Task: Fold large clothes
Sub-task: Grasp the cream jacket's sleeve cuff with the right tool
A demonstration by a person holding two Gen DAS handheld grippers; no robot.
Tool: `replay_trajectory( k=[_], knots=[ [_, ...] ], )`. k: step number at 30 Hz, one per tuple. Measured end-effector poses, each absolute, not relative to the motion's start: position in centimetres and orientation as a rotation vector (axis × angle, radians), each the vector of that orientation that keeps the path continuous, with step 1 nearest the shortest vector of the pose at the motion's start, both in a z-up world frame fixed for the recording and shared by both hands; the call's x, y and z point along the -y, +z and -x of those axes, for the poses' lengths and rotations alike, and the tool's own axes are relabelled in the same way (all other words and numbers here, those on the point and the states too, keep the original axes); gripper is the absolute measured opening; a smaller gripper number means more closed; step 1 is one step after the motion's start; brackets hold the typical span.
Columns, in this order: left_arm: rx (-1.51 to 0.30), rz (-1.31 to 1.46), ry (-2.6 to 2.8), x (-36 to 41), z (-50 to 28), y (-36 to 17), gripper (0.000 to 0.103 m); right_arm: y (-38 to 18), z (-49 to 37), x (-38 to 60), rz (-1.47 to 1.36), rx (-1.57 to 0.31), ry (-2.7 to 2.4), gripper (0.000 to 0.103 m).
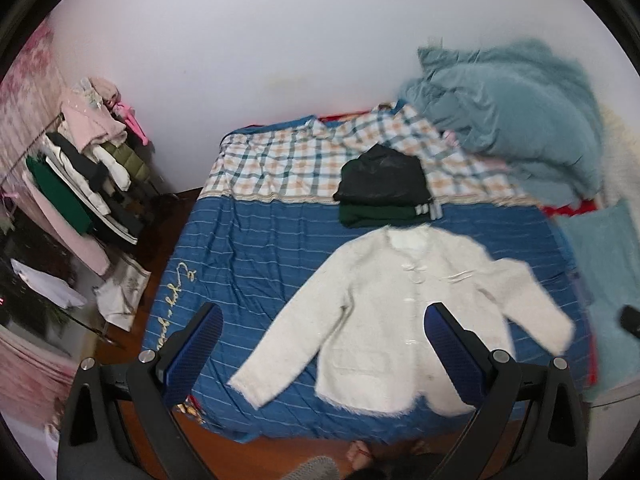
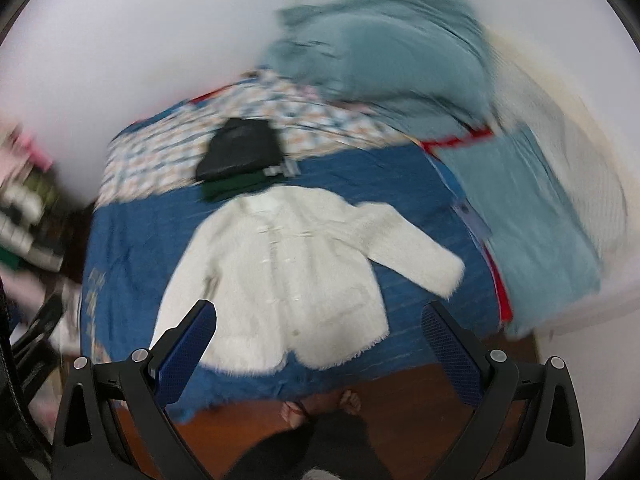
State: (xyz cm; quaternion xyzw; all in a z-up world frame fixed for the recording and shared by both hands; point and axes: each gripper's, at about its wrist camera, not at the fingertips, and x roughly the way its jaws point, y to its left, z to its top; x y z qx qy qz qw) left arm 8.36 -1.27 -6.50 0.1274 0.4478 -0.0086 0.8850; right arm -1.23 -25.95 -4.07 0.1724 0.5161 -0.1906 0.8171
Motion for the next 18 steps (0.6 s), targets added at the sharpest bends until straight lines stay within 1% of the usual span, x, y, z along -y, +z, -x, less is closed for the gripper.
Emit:
replay_trajectory(
  k=[1, 2, 3, 4, 5, 8, 10, 13, 16, 17, 18],
  knots=[
    [-0.946, -0.275, -0.013, 1.6, -9.2, -7.7, 0.103, -6.1, 1.3, 27.7, -0.421, -1.104, -0.449, 0.101],
    [-0.960, -0.283, -0.008, 1.9, -9.9, -8.9, 0.103, -8.4, 1.4, 29.6, -0.491, -1.117, -0.485, 0.089],
    [-0.991, -0.299, 0.007, 2.6, -11.2, -10.9, 0.103, -10.9, 1.6, 31.6, -0.566, -1.138, -0.506, 0.071],
    [-1.003, -0.299, 0.015, 2.8, -11.6, -12.0, 0.103, -12.8, 1.7, 33.1, -0.616, -1.158, -0.521, 0.064],
    [-1.009, -0.296, 0.022, 3.0, -11.9, -13.0, 0.103, -15.0, 2.0, 34.9, -0.669, -1.174, -0.539, 0.061],
    [-1.052, -0.302, 0.072, 4.8, -14.3, -17.4, 0.103, -22.3, 3.0, 41.4, -0.828, -1.169, -0.620, 0.061],
    [-1.078, -0.316, 0.116, 6.4, -16.0, -20.7, 0.103, -27.1, 3.7, 45.5, -0.918, -1.147, -0.673, 0.066],
    [-1.136, -0.336, 0.164, 8.7, -18.2, -26.1, 0.103, -35.1, 4.7, 52.2, -1.048, -1.141, -0.778, 0.069],
    [-1.193, -0.355, 0.200, 10.4, -19.7, -31.5, 0.103, -43.2, 5.4, 58.5, -1.147, -1.141, -0.867, 0.069],
    [-1.201, -0.358, 0.208, 10.9, -19.9, -32.8, 0.103, -45.7, 5.3, 60.4, -1.158, -1.152, -0.889, 0.069],
    [-1.220, -0.365, 0.217, 11.5, -20.4, -35.2, 0.103, -48.2, 5.2, 62.2, -1.157, -1.157, -0.908, 0.069]
  ],
)
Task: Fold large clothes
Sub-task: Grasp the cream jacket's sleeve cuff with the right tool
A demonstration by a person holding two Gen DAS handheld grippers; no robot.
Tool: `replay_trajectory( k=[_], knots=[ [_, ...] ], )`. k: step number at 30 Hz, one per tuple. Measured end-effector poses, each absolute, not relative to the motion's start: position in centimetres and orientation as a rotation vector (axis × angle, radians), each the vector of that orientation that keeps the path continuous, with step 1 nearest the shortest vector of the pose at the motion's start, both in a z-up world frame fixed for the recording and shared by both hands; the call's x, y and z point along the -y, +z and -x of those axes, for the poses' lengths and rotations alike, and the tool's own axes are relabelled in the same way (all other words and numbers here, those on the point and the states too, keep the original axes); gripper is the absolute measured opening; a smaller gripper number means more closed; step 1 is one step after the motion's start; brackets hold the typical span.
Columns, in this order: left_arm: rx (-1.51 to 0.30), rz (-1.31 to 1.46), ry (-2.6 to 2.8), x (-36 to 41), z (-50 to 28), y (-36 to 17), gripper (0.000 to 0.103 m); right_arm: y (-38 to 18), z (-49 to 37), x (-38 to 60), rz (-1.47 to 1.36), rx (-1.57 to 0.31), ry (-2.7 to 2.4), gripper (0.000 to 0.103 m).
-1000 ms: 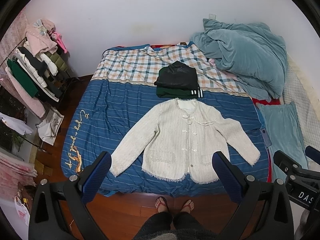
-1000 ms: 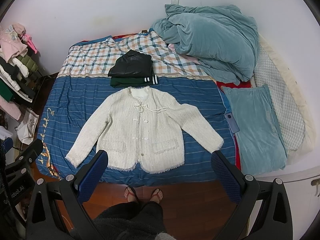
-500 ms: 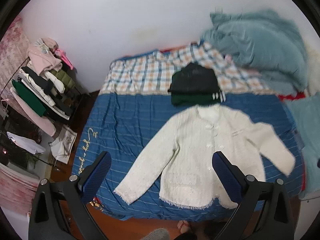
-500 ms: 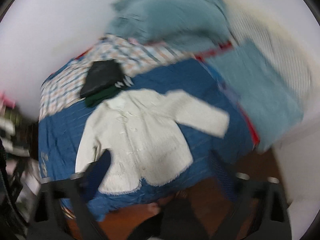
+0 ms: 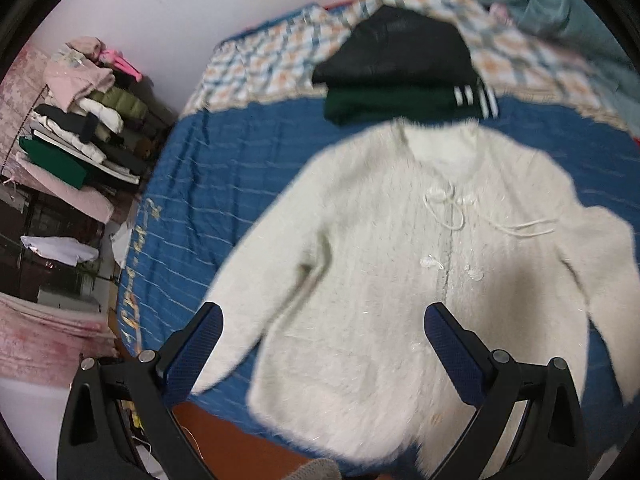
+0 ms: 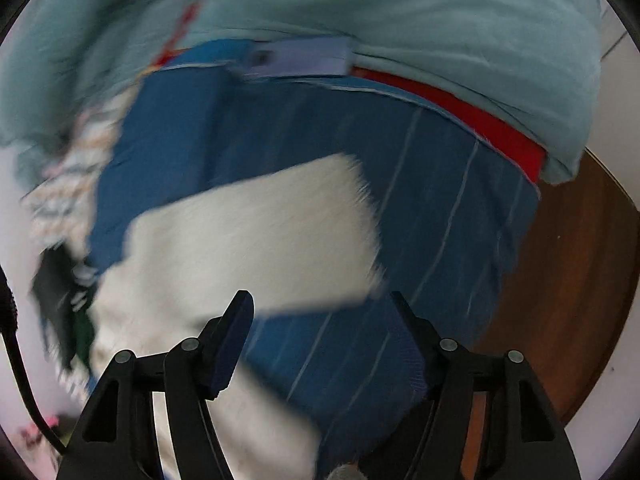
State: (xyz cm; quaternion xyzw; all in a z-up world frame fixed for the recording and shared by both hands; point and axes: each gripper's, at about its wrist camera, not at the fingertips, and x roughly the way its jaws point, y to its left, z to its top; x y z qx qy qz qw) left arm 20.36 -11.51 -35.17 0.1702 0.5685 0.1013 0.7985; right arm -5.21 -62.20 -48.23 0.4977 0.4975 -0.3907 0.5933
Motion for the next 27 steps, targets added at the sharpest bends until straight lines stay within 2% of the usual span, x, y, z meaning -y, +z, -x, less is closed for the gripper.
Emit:
replay_trajectory(
  k=[4, 7, 8, 9, 11, 12, 15, 19, 22, 24, 25, 27],
  knots=[
    [-1.269, -0.395, 0.275, 12.9, -21.1, -40.5, 0.103, -57.3, 3.3, 66.5, -1.182, -1.230, -0.876, 0.069],
    [-1.282, -0.376, 0.272, 14.7, -21.3, -42.5, 0.103, -61.0, 1.4, 67.0, -1.154, -1.331, -0.850, 0.069],
    [-1.282, -0.376, 0.266, 15.5, -21.7, -43.0, 0.103, -60.9, 0.8, 66.9, -1.108, -1.343, -0.844, 0.054],
    [-1.281, -0.385, 0.250, 16.2, -21.4, -43.5, 0.103, -60.6, 0.3, 66.6, -1.058, -1.354, -0.826, 0.024],
    [-1.274, -0.414, 0.209, 17.9, -21.3, -44.4, 0.103, -58.9, 0.6, 66.1, -0.989, -1.361, -0.829, 0.011],
    [-1.270, -0.430, 0.192, 18.8, -21.5, -45.0, 0.103, -58.3, 1.0, 66.2, -0.993, -1.348, -0.836, 0.010],
    [-1.259, -0.484, 0.118, 21.1, -20.8, -46.4, 0.103, -56.9, 3.6, 66.5, -0.991, -1.354, -0.952, 0.010],
    [-1.279, -0.581, 0.055, 23.0, -19.5, -48.5, 0.103, -59.9, 4.7, 65.9, -1.033, -1.474, -0.898, 0.013],
    [-1.309, -0.551, 0.071, 21.1, -18.9, -48.0, 0.103, -58.5, 4.7, 64.8, -0.961, -1.447, -0.873, 0.024],
    [-1.320, -0.532, 0.098, 19.7, -18.8, -47.6, 0.103, -56.2, 3.9, 62.8, -0.880, -1.403, -0.822, 0.048],
    [-1.332, -0.538, 0.134, 18.1, -18.3, -47.2, 0.103, -55.5, 3.5, 61.7, -0.869, -1.387, -0.785, 0.052],
    [-1.346, -0.538, 0.176, 16.0, -17.9, -47.0, 0.103, -54.8, 2.0, 58.7, -0.874, -1.395, -0.655, 0.053]
  ],
)
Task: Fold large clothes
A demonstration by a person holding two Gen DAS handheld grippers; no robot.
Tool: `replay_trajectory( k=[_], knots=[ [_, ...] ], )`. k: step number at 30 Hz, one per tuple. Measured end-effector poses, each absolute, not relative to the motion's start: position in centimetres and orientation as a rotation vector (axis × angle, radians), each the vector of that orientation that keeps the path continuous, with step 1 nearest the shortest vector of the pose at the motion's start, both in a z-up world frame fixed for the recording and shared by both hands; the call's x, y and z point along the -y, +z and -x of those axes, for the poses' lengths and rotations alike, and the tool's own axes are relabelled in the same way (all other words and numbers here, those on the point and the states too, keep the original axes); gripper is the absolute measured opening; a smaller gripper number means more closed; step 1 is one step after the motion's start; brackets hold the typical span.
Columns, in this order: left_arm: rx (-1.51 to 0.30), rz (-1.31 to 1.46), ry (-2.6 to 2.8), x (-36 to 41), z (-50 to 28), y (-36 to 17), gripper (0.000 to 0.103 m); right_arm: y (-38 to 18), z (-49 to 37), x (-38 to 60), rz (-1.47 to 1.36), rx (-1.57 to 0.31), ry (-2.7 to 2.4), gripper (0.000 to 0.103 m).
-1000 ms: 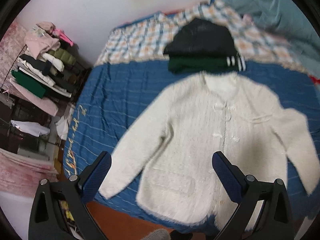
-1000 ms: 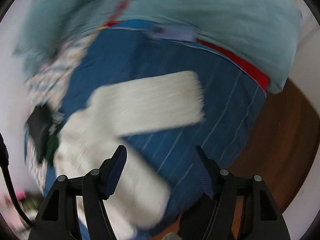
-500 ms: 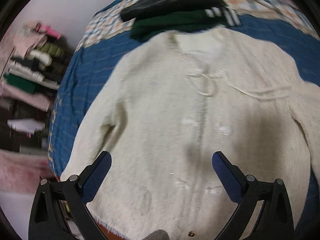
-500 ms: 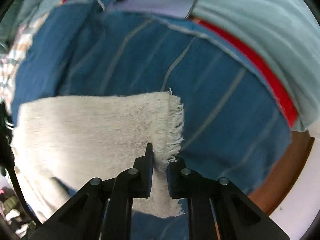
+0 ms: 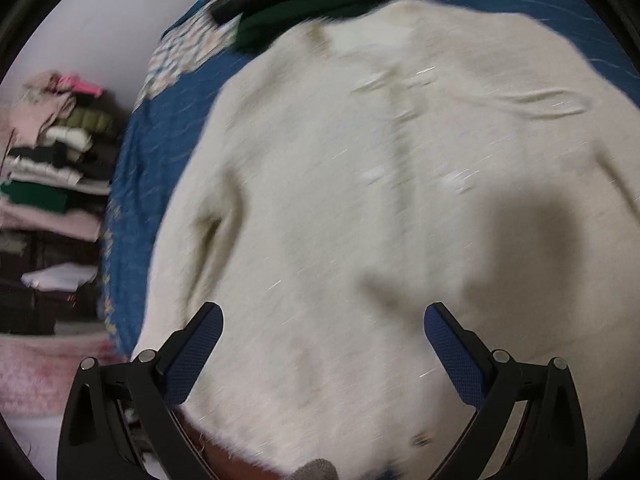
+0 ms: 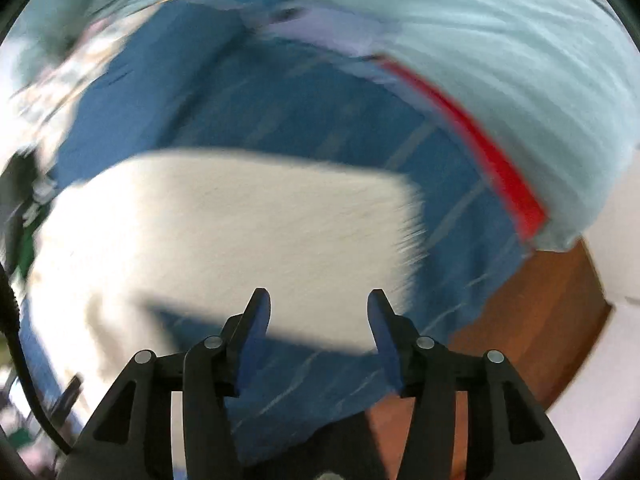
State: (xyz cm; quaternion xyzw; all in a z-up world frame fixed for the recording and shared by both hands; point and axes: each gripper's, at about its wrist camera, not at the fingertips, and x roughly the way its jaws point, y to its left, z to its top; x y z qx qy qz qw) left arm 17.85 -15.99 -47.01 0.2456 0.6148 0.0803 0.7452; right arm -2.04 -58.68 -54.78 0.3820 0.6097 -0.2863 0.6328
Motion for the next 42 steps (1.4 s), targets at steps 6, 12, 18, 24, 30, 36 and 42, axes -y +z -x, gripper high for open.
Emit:
replay_trajectory(
  k=[6, 12, 18, 24, 30, 36, 42],
  knots=[
    [-1.336, -0.576, 0.323, 8.1, -15.4, -45.9, 0.103, -57.0, -9.1, 40.1, -0.804, -1.591, -0.069, 0.053],
    [-1.389, -0.571, 0.392, 2.4, -13.4, -48.0, 0.103, -64.2, -17.8, 23.0, -0.676, -1.705, 0.166, 0.053],
    [-1.420, -0.509, 0.402, -1.5, -12.6, -48.3, 0.103, -70.4, -18.8, 15.4, -0.399, -1.801, -0.021, 0.013],
    [-1.397, -0.519, 0.339, -3.2, -12.3, -47.0, 0.103, -69.9, -19.1, 13.2, -0.526, -1.785, -0.024, 0.010],
    [-1.318, -0.557, 0.225, -1.2, -13.0, -45.0, 0.103, -68.5, -19.7, 15.0, -0.670, -1.760, 0.092, 0.042],
    [-1.294, -0.459, 0.114, 6.4, -14.0, -43.9, 0.103, -62.4, -14.2, 28.1, -0.715, -1.591, -0.312, 0.065],
    [-1.296, -0.505, 0.001, 15.0, -14.5, -46.8, 0.103, -69.6, -9.7, 35.6, -0.999, -1.618, -0.301, 0.026]
  ],
)
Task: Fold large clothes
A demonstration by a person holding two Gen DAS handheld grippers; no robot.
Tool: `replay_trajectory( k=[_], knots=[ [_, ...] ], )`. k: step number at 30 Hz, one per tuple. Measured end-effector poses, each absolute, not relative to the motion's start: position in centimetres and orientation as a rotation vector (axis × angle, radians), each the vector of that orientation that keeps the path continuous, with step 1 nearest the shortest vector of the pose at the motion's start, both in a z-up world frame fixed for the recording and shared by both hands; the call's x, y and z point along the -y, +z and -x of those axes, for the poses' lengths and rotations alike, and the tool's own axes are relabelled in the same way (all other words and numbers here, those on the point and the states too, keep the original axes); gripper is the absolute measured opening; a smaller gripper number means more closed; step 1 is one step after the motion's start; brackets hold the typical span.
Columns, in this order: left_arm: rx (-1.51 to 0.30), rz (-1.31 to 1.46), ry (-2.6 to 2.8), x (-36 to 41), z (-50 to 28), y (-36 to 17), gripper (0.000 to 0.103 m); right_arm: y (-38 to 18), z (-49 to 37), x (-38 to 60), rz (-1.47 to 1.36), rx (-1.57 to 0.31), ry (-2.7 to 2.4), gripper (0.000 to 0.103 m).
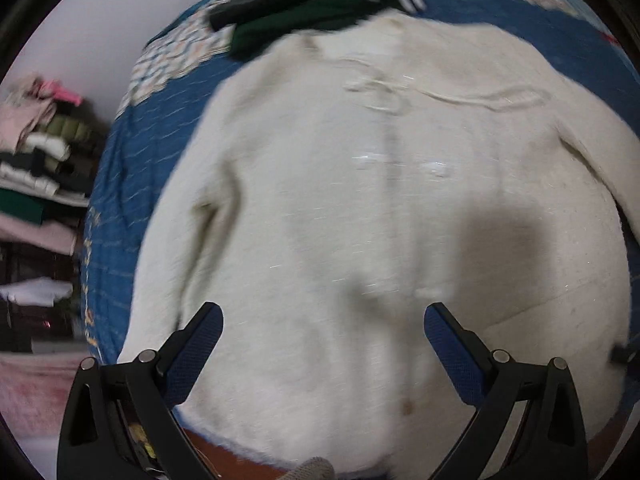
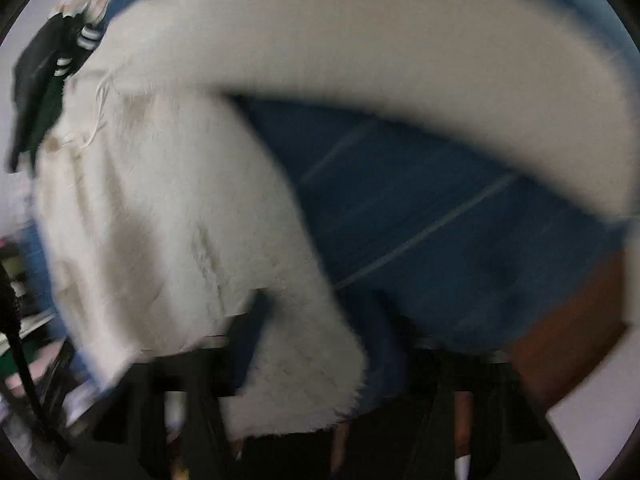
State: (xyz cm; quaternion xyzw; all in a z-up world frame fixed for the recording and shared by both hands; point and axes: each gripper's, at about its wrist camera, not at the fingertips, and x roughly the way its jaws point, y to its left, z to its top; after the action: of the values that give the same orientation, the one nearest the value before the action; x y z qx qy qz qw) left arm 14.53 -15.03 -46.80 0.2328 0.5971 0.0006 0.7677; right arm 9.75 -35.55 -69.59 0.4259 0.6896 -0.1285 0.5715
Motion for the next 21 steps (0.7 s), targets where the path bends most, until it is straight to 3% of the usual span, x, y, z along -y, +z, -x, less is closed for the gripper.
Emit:
replay_trajectory(
  k=[3, 7, 10, 11, 21],
  knots=[
    [-1.285, -0.549, -0.006, 17.3, -14.2, -48.6, 0.103, -72.0, -9.0, 33.8, -0.955, -1.653, -0.242, 0.012],
    [-1.337, -0.626, -0.033, 18.7, -13.7, -53.1, 0.103, -71.6, -8.3, 33.6, -0.974, -1.650, -0.222, 0.014],
    [-1.393, -0.645, -0.024, 18.7, -13.6, -56.1, 0.103, -68.9, -6.1, 36.8, -1.078, -1.434, -0.318, 0.037],
    [-1.398, -0.623, -0.016, 18.5, -13.8, -56.4, 0.103, -68.0, -4.9, 38.0, -1.108, -1.329, -0.385, 0.052],
    [-1.383, -0.509, 0.033, 17.8, -14.6, -56.8, 0.103, -72.6, 6.6, 46.0, -1.560, -0.731, -0.658, 0.055]
  ],
)
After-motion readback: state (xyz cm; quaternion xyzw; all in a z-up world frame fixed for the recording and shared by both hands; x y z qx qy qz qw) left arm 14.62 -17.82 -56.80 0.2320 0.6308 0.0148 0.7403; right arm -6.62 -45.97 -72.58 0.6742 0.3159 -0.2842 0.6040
